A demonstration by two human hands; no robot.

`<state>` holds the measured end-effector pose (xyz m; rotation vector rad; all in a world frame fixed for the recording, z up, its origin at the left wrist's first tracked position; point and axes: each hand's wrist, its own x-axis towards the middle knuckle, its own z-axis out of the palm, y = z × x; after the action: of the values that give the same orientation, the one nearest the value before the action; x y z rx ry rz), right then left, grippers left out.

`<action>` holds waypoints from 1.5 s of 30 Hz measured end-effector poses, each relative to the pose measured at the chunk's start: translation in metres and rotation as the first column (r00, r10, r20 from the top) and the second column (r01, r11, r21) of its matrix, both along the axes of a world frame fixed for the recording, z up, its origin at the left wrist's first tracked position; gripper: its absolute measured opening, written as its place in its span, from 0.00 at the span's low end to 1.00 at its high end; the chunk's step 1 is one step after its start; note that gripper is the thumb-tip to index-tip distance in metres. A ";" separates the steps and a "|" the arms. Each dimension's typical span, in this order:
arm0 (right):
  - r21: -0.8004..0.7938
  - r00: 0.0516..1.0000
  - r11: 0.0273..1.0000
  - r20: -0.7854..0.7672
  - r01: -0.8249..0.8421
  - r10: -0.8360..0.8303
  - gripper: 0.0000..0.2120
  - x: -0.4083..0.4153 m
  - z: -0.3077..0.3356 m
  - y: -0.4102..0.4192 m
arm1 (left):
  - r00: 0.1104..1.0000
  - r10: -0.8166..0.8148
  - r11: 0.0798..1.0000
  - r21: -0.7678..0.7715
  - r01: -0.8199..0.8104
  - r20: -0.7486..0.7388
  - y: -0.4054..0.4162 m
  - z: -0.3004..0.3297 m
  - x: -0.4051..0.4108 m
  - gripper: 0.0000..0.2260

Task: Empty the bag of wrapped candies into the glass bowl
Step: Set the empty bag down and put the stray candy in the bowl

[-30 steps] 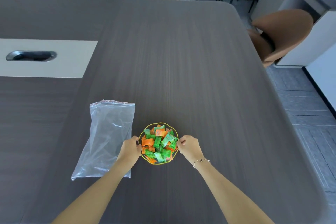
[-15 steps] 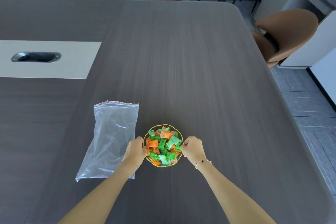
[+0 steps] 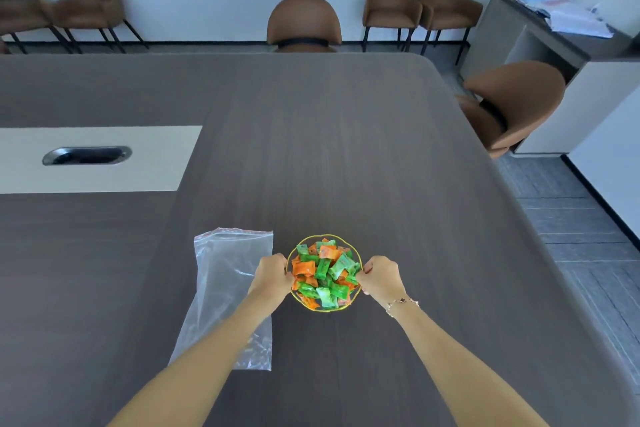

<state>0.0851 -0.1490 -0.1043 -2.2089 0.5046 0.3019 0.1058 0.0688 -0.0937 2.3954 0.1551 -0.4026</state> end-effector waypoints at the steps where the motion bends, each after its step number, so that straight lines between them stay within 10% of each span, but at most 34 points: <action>1: 0.005 1.000 1.000 0.011 -0.001 0.001 0.05 0.005 0.009 -0.001 | 1.000 0.003 1.000 -0.011 -0.003 0.008 -0.001 0.008 0.007 0.04; 30: -0.030 0.987 0.999 0.156 -0.045 0.049 0.05 0.403 -0.051 -0.074 | 0.979 0.204 0.968 -0.143 -0.205 -0.023 -0.074 -0.031 0.391 0.05; 45: 0.022 0.992 0.999 0.127 -0.030 0.027 0.05 0.424 -0.079 -0.087 | 0.986 0.165 0.982 -0.087 -0.167 -0.033 -0.093 -0.062 0.411 0.07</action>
<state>0.5089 -0.2358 -0.1836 -2.1973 0.3985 0.1803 0.5164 -0.0239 -0.1561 2.2693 0.3392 -0.3547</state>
